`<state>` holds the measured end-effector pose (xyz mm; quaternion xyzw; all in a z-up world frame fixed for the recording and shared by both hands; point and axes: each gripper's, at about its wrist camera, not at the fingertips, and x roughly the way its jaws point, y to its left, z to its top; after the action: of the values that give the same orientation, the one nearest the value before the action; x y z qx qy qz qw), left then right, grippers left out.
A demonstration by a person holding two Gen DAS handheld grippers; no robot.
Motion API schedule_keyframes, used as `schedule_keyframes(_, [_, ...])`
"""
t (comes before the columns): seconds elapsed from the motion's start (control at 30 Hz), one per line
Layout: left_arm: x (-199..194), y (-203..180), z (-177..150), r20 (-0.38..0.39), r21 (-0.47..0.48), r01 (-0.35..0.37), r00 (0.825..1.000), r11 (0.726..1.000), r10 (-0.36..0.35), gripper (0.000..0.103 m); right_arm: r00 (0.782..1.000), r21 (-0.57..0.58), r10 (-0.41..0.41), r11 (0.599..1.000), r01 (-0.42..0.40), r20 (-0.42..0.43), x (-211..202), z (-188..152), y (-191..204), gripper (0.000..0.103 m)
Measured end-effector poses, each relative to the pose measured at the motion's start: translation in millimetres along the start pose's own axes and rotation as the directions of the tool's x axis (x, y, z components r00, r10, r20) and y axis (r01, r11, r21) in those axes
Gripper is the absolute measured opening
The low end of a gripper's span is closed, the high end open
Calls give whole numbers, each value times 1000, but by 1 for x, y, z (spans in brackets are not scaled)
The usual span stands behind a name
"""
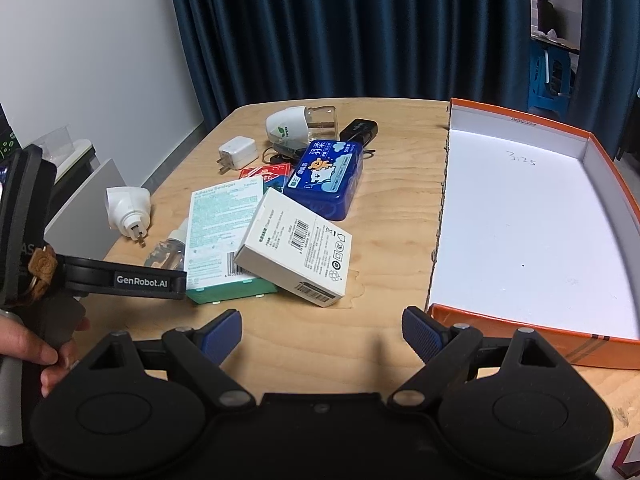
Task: Organize rigid objects
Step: 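Grasp the glass bottle with the left gripper while the right grasps the white adapter box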
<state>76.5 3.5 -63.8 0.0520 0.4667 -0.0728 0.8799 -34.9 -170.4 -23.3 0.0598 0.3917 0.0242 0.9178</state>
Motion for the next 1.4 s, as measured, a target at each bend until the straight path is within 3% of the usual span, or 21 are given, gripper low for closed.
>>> schedule_keyframes(0.17, [0,2,2,26,13,17,1000,1000,-17,93,1000,10,5,1000,-5,-2,4,1,-5,102])
schedule_keyframes(0.27, [-4,-2,3,58,47,37,997,998,-40,71,1000,35,31,999,-30,-6,9,6,-8,102])
schedule_keyframes(0.33, [-6,-6,2,78,71,57,995,996,-62,51,998,56,64,996,-63,-12,13,11,-9,102])
schedule_keyframes(0.57, [-9,-7,-3,93,81,90,991,993,-98,50,992,88,128,988,-126,-13,27,33,-13,102])
schedule_keyframes(0.67, [-13,-5,-5,96,73,96,990,993,-103,50,981,-94,194,976,-195,-19,30,44,-7,102])
schedule_keyframes(0.73, [-16,-3,-5,100,77,96,990,992,-103,50,976,-296,211,930,-219,-58,32,49,-1,102])
schedule_keyframes(0.87, [-18,-1,-6,102,74,106,988,992,-113,50,976,-593,175,775,-219,-132,44,56,5,102])
schedule_keyframes(0.97, [-19,-2,-7,102,75,102,989,992,-109,50,960,-665,176,693,-277,-217,62,61,6,102])
schedule_keyframes(1.07, [-20,-3,-6,101,82,98,989,992,-106,50,944,-693,194,642,-328,-267,78,63,8,101])
schedule_keyframes(1.23, [-21,-5,-5,103,89,91,990,992,-100,50,904,-641,251,641,-423,-345,99,67,6,79])
schedule_keyframes(1.33, [-24,-6,-5,111,94,84,989,992,-95,50,891,-555,291,702,-446,-348,96,72,-4,75])
schedule_keyframes(1.4, [-28,-8,-4,120,97,79,989,992,-90,50,899,-485,312,762,-429,-306,86,74,-14,75])
